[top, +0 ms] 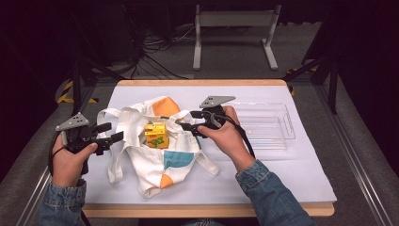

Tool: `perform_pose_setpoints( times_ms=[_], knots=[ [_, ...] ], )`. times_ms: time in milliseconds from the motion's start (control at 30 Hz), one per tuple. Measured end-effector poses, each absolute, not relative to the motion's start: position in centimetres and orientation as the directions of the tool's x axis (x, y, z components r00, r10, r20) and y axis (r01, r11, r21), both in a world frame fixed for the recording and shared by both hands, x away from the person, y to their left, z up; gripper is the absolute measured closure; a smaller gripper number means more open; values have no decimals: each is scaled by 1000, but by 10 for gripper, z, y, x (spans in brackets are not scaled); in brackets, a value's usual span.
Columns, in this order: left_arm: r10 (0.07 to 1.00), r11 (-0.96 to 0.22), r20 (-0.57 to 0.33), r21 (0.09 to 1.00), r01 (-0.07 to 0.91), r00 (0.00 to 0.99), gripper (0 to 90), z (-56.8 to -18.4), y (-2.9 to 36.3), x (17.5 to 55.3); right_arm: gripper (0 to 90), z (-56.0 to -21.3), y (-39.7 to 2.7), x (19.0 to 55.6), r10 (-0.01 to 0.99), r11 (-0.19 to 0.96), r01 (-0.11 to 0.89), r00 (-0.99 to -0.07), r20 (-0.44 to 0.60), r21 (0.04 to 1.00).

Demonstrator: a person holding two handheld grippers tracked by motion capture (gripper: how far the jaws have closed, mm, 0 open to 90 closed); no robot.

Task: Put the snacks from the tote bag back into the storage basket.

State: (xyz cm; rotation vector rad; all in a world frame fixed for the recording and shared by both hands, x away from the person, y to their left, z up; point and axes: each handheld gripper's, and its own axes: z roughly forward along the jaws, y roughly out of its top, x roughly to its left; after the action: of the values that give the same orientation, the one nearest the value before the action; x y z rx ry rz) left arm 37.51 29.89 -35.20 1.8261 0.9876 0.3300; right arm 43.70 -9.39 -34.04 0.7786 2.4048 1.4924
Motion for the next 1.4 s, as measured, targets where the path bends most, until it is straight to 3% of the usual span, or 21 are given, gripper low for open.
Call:
perform_pose_setpoints(
  times_ms=[533, 733, 1400],
  knots=[
    [751, -175, -195, 863, 474, 631, 302, -351, 299, 374, 291, -333, -76, 439, 334, 347, 222, -937, 101, 911],
    [753, -176, -193, 863, 474, 630, 298, -351, 299, 374, 277, -337, -63, 446, 313, 364, 181, -948, 63, 914],
    [753, -175, -193, 863, 474, 629, 280, -352, 299, 375, 213, -377, -19, 463, 304, 388, 224, -947, 105, 894]
  ],
)
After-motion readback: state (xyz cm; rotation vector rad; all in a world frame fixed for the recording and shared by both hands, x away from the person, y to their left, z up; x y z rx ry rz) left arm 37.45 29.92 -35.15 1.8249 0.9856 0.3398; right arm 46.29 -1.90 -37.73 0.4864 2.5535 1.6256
